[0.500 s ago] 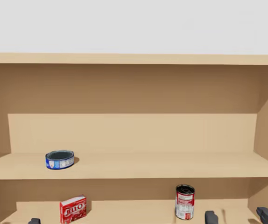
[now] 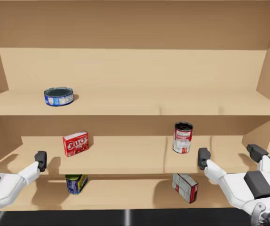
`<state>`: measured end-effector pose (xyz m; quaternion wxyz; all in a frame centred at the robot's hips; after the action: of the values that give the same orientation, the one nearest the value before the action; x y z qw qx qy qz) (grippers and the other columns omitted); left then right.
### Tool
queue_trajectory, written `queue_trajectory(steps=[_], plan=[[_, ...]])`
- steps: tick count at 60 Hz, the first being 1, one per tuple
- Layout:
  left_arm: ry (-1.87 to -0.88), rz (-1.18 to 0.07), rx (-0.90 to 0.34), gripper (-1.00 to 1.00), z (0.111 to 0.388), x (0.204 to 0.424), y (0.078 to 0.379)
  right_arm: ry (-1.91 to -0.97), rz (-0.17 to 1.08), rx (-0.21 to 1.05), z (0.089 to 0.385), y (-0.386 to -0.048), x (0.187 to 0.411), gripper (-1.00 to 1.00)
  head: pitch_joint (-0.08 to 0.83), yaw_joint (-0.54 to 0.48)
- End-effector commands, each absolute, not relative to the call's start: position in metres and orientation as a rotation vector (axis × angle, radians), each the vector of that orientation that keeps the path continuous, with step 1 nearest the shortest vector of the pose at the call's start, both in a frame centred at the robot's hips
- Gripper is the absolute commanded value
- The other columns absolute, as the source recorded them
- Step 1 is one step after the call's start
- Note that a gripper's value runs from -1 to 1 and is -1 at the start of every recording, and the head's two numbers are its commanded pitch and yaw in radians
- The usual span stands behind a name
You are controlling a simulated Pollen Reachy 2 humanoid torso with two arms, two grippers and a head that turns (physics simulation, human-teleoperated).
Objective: Retrieve the spam can from the shelves.
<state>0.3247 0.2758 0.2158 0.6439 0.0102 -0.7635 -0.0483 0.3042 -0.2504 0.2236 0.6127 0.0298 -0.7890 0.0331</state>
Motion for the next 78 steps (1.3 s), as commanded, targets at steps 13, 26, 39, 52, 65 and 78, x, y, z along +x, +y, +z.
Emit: queue_trajectory(steps=[13,26,39,52,65,78], plan=[[-1.747,-0.132,0.028,-1.00,0.216,0.324,0.275,-1.800,0.086,0.067,0.219,-0.246,0.306,-1.00,0.485,0.08],[-1.750,-0.135,0.023,-1.00,0.217,0.322,0.272,-1.792,0.088,0.063,0.217,-0.244,0.306,-1.00,0.585,0.22],[-1.673,-0.120,-0.160,-1.00,0.217,0.308,0.257,-1.791,0.081,0.059,0.215,-0.244,0.307,-1.00,0.595,0.23],[-1.645,-0.057,-0.317,-1.00,0.207,0.262,0.227,-1.795,0.067,0.059,0.216,-0.247,0.307,-1.00,0.585,0.23],[-1.565,-0.078,-0.330,-1.00,0.161,0.251,0.218,-1.799,0.062,0.063,0.216,-0.249,0.308,-1.00,0.583,0.23],[-1.490,-0.078,-0.347,-1.00,0.137,0.277,0.209,-1.804,0.059,0.065,0.217,-0.250,0.308,-1.00,0.581,0.23]])
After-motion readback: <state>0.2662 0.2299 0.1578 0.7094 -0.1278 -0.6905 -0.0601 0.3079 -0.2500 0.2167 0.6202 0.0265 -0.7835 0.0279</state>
